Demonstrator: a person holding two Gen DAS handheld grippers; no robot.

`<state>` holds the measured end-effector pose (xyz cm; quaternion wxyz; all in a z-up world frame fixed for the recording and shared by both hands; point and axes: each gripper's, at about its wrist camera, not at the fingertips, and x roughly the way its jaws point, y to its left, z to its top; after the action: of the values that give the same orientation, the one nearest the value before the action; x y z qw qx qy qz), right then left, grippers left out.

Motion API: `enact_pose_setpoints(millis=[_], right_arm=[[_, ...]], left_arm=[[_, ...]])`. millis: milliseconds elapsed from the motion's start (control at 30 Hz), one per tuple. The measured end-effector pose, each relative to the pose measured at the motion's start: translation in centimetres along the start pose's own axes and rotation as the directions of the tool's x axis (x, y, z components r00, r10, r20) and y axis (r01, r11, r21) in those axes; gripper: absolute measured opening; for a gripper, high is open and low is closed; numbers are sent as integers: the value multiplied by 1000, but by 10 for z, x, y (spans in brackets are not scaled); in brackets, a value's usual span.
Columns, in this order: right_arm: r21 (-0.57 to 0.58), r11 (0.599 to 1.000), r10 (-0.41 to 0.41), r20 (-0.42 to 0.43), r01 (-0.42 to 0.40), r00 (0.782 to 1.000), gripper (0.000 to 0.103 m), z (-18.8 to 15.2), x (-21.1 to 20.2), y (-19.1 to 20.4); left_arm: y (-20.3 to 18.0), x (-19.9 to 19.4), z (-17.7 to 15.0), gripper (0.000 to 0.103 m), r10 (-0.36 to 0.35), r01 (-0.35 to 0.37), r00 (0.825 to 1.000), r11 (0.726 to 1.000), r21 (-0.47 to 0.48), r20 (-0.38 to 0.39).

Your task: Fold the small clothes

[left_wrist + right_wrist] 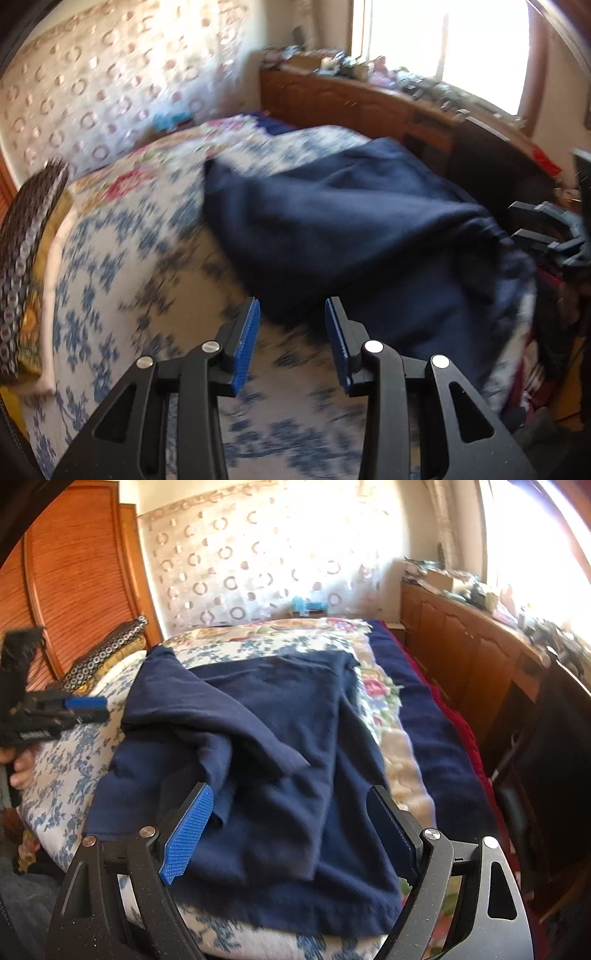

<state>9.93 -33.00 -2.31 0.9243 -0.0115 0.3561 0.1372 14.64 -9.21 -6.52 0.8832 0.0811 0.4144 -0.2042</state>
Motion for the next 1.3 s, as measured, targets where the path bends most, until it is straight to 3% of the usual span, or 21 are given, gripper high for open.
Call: enact_pose_setpoints(millis=[267, 467, 633, 867, 1000, 1300], right_arm=[[-107, 993, 45, -41, -49, 998, 87, 27, 38, 30], [-191, 981, 19, -124, -43, 992, 86, 28, 69, 43], [-220, 975, 8, -150, -42, 989, 78, 26, 76, 44], [-194, 979, 33, -181, -69, 983, 46, 28, 83, 38], [-203, 976, 51, -167, -84, 985, 15, 31, 75, 41], [-195, 970, 143, -25, -145, 989, 9, 49, 16, 60]], left_arm=[[25, 23, -21, 36, 32, -34, 999, 998, -44, -42], [25, 21, -25, 37, 40, -40, 999, 999, -32, 2], [28, 24, -22, 41, 29, -29, 1000, 999, -32, 1], [25, 25, -21, 49, 33, -33, 999, 999, -25, -2], [25, 26, -21, 51, 38, -38, 999, 999, -22, -4], [27, 25, -22, 52, 35, -35, 999, 999, -24, -3]])
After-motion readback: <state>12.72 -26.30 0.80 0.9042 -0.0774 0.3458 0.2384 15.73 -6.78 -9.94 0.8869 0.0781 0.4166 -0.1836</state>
